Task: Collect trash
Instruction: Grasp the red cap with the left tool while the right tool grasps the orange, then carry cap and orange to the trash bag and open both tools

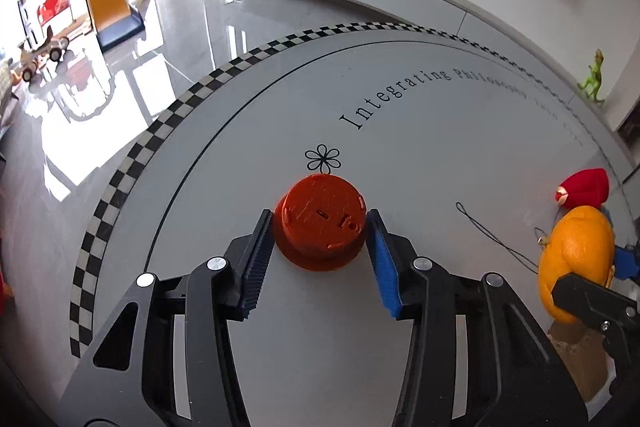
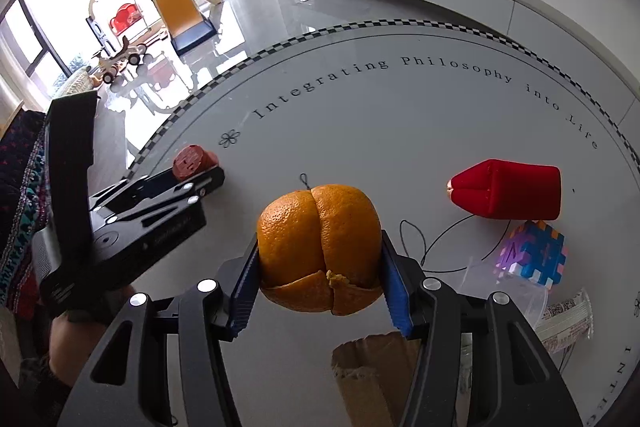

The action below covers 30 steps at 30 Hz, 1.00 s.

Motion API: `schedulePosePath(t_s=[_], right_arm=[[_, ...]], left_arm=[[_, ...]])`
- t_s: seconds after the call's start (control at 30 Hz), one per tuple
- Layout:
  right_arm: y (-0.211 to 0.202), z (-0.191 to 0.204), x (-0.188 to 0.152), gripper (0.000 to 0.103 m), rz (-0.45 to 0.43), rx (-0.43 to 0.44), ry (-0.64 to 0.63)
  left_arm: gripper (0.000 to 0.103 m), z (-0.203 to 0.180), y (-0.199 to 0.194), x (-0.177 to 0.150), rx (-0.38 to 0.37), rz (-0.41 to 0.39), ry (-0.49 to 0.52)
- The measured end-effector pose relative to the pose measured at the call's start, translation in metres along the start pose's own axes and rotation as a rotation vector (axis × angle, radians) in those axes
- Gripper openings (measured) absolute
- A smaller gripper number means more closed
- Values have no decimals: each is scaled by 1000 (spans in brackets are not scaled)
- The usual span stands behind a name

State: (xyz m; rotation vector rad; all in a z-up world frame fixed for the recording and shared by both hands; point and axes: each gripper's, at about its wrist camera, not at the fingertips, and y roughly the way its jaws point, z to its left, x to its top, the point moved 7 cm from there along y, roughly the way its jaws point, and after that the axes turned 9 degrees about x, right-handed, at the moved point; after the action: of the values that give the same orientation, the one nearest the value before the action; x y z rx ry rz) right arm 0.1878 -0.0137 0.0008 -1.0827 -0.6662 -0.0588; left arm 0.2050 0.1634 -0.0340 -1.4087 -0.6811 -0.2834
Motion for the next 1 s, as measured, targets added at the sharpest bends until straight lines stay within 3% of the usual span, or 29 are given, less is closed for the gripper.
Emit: schedulePosePath(t_s=[0.23, 0.6, 1.0], right_arm=[[-17, 11, -13, 56, -13, 29, 6], [-55, 59, -55, 56, -19, 82, 3], [-74, 142, -130, 56, 17, 171, -62]], left_arm=[[46, -4, -36, -20, -34, -18, 3], [46, 3, -122, -90, -65, -45, 22], [46, 62, -206, -181, -23, -85, -30]])
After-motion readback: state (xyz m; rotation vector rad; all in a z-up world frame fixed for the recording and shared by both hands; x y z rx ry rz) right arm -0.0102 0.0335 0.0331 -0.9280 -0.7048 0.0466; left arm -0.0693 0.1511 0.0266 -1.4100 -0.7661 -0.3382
